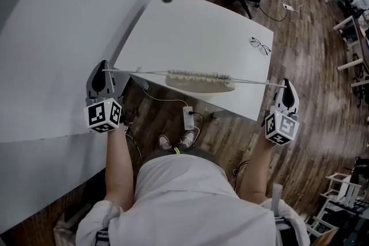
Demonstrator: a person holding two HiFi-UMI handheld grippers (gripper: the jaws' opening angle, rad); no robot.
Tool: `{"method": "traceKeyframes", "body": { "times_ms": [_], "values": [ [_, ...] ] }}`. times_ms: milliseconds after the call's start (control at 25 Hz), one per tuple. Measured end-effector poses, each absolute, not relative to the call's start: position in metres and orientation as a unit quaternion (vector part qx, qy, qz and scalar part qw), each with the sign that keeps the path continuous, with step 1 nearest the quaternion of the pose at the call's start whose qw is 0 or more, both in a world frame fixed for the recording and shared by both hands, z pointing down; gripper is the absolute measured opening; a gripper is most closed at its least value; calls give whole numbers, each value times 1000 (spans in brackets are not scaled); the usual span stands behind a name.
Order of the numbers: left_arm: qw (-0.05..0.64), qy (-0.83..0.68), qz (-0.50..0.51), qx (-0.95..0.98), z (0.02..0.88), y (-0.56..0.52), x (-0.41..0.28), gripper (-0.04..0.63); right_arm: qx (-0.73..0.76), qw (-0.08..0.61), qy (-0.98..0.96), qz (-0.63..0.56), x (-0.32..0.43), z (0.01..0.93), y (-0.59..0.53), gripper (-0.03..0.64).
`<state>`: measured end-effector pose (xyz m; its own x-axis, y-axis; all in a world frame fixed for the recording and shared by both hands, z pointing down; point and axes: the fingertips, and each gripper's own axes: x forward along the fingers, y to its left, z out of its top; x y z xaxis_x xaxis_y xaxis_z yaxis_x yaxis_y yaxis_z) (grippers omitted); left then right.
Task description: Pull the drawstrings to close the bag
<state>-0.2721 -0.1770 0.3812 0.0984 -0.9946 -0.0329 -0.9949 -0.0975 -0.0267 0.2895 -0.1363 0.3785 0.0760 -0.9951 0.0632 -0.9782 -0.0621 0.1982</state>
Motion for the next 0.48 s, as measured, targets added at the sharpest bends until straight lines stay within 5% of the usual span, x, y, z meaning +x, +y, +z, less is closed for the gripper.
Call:
{"method": "traceKeyframes", "body": {
  "times_ms": [480],
  "values": [
    [22, 664, 22, -747, 370, -177, -270, 17, 740, 81, -665, -56, 303, 364, -128, 41]
  ]
}}
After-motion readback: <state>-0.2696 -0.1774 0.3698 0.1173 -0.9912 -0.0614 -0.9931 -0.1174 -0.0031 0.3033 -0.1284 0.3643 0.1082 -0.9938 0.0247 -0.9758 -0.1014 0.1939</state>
